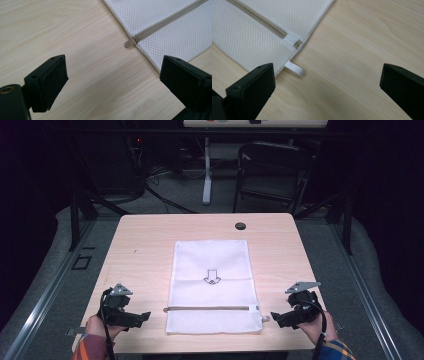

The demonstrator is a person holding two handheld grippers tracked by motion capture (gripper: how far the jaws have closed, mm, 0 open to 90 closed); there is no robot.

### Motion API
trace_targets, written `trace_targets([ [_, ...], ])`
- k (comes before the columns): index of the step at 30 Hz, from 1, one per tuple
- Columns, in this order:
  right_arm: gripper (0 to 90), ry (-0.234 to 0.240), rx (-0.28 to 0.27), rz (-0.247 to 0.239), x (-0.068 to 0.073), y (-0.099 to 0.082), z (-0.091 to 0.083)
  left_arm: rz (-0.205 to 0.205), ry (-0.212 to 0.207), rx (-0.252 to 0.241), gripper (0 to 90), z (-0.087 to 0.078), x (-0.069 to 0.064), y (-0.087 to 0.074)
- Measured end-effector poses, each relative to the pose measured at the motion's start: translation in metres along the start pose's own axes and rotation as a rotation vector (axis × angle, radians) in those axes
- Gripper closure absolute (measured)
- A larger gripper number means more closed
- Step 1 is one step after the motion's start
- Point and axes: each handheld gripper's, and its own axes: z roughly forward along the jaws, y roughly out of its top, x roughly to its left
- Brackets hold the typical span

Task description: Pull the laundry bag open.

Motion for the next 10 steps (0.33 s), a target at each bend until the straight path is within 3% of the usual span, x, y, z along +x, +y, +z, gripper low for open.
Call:
trace_targets([
  [10,0.0,-0.005,0.053,-0.01,-0.006,-0.009,0.007,0.008,0.002,0.051,4.8,0.011,0.005,0.001],
])
